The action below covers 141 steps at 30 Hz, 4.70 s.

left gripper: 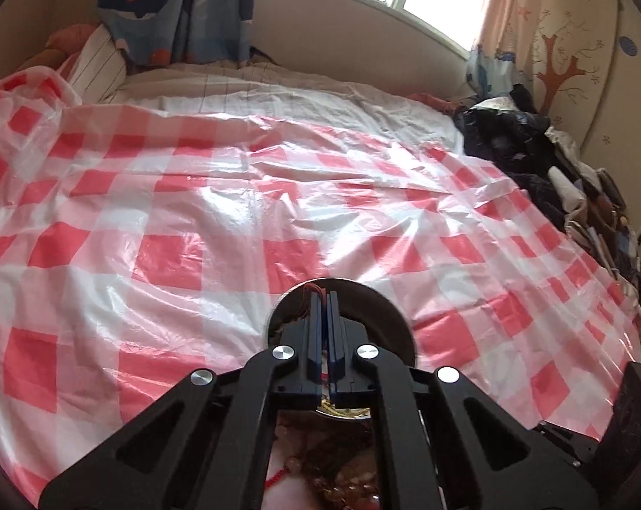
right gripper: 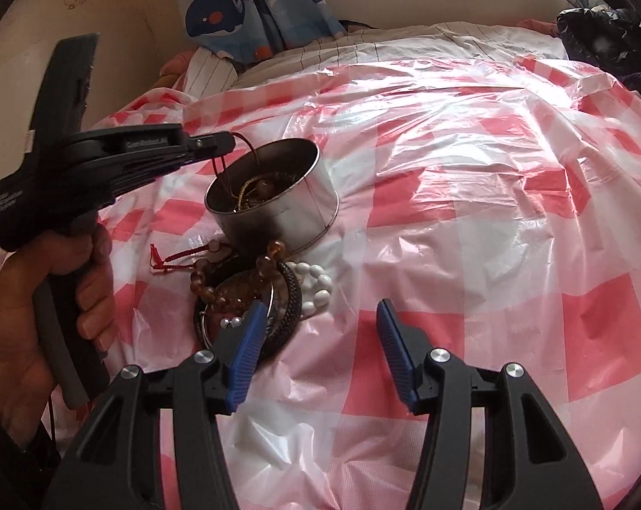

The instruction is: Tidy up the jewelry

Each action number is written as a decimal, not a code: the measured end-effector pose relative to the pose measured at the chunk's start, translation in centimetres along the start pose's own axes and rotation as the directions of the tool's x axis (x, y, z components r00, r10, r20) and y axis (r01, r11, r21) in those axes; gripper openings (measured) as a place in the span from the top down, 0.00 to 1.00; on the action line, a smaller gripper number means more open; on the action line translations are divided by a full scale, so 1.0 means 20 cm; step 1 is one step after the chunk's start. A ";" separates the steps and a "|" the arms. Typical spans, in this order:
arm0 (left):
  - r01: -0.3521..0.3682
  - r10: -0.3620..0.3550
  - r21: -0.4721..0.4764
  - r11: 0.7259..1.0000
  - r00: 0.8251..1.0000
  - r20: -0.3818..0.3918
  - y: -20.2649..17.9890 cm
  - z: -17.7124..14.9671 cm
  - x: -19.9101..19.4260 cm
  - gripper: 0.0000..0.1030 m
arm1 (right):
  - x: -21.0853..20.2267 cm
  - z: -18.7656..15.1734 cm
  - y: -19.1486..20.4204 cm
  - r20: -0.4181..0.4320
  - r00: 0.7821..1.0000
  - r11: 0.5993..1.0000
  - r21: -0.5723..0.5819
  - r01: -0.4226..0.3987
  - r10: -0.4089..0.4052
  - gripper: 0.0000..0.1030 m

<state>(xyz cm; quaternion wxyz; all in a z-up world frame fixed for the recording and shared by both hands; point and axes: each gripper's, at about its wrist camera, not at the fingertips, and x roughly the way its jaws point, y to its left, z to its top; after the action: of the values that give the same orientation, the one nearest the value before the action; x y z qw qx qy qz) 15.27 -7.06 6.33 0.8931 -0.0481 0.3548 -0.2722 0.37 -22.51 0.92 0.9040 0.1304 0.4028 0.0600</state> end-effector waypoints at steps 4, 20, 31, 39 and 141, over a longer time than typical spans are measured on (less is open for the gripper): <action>0.060 -0.063 0.044 0.997 0.996 0.058 -0.08 0.03 -0.13 0.98 | 0.01 0.00 0.02 -0.006 1.000 1.000 -0.017 0.005 -0.005 0.49; 0.032 -0.032 0.002 0.999 0.987 -0.160 0.04 -0.12 -0.13 0.40 | 0.02 -0.01 0.00 -0.014 1.000 1.000 -0.008 0.010 -0.010 0.43; -0.070 0.066 -0.042 0.997 0.992 -0.104 0.15 -0.43 -0.48 0.40 | -0.01 -0.04 0.05 -0.001 1.000 0.998 -0.055 -0.027 0.027 0.40; -0.072 0.070 -0.013 0.997 0.990 -0.119 0.12 -0.45 -0.41 0.40 | 0.03 0.04 0.09 0.032 0.998 0.997 -0.060 -0.048 0.050 0.40; -0.156 0.161 0.050 0.987 0.980 -0.121 0.09 -0.68 -0.41 0.78 | -0.12 -0.27 0.05 0.042 0.999 0.999 -0.032 0.031 -0.030 0.88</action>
<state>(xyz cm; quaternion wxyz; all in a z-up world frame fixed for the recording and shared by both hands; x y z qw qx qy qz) 2.17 0.12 0.65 0.8888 0.0155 0.4071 -0.2099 -5.12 -21.10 -0.57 0.9149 0.1105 0.3851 0.0500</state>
